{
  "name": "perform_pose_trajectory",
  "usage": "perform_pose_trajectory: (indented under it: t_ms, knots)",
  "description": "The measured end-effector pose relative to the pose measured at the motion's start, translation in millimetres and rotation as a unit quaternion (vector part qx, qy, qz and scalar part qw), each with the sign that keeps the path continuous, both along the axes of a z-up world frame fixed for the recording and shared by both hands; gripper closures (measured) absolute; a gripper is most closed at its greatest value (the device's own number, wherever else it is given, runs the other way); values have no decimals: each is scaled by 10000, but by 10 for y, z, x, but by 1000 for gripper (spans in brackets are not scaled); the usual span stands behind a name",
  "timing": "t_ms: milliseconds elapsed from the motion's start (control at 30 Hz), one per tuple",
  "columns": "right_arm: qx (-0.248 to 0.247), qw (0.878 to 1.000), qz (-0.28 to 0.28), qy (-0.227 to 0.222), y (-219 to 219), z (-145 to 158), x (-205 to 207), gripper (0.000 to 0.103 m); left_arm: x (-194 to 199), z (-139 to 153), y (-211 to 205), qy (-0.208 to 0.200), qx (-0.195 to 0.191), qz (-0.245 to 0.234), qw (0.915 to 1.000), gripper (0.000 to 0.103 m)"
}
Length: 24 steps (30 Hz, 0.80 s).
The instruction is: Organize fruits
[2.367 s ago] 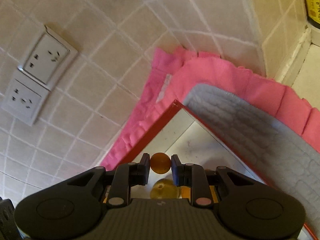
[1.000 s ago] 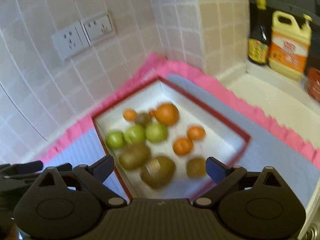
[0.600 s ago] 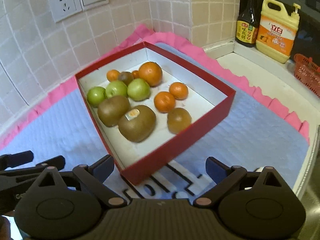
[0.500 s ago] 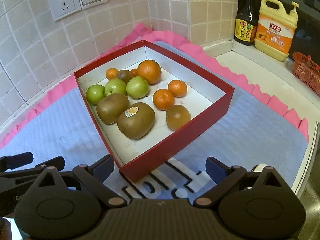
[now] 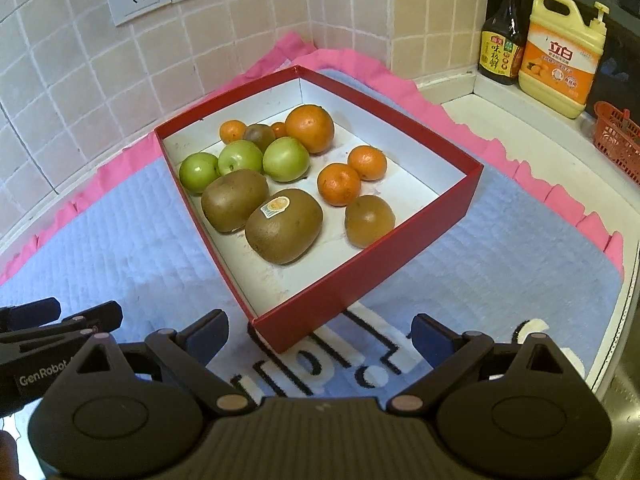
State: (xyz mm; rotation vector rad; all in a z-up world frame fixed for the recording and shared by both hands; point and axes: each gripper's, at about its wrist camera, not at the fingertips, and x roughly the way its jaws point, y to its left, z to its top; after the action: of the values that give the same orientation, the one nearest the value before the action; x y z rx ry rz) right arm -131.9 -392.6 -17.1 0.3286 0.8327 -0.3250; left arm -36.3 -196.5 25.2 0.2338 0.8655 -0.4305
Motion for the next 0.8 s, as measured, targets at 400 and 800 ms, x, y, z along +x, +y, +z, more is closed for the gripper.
perform_pose_trajectory:
  t_ms: [400, 800]
  knots:
    - [35, 10000, 73, 55, 3, -18, 10, 4, 1, -18, 11, 32, 10, -19, 10000, 21]
    - [52, 9999, 88, 54, -6, -23, -5, 4, -13, -31, 0, 23, 42, -52, 10000, 21]
